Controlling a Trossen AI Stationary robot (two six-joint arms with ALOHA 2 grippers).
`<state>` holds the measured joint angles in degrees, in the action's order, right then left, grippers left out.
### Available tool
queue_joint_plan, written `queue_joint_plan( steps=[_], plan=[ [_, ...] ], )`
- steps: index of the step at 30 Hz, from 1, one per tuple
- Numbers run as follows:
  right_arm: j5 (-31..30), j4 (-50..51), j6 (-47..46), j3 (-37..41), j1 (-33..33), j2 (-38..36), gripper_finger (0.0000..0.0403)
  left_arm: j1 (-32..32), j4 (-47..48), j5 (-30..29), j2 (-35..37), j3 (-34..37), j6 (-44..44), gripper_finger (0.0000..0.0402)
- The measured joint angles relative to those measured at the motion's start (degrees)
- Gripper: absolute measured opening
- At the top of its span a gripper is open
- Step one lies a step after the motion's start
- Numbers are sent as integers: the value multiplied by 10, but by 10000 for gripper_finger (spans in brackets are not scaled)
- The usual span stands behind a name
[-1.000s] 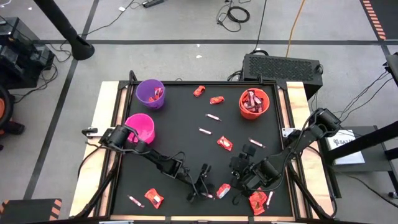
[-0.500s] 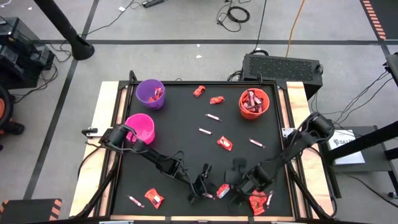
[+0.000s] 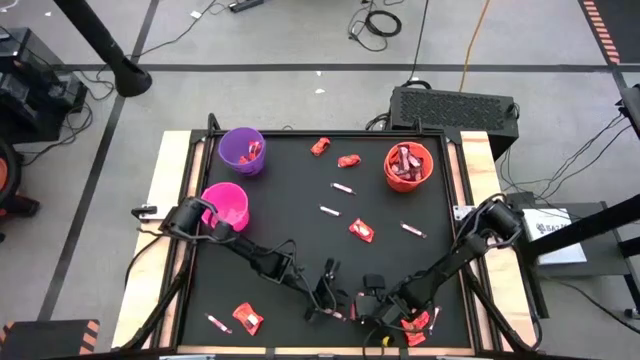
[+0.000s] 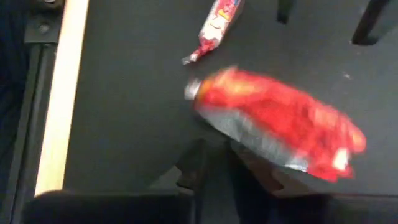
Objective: Sort candy by brand, put in halloween buckets
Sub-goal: Put the orange candy into the purple bucket
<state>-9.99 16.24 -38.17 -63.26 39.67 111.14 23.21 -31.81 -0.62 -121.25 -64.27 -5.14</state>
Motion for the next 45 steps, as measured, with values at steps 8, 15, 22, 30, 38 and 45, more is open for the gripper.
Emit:
queue_joint_plan(
  steps=[8, 15, 22, 30, 38, 45],
  plan=[
    [-9, -24, 91, 2, -23, 0, 7, -17, 29, -2, 0, 0, 3, 122],
    [-95, -82, 165, 4, -52, 5, 1, -18, 42, 10, 0, 1, 0, 122],
    [-96, -81, 165, 4, -66, 4, 1, -17, 103, 20, 23, 1, -34, 122],
    [-96, -81, 158, 4, -66, 4, 1, -1, 178, 40, 58, 1, -97, 122],
    [-96, -82, 154, 3, -66, 3, 0, 9, 214, 25, 59, 0, -120, 122],
    [-95, -82, 153, 3, -66, 3, 0, 9, 218, -1, 57, 0, -151, 122]
  ],
)
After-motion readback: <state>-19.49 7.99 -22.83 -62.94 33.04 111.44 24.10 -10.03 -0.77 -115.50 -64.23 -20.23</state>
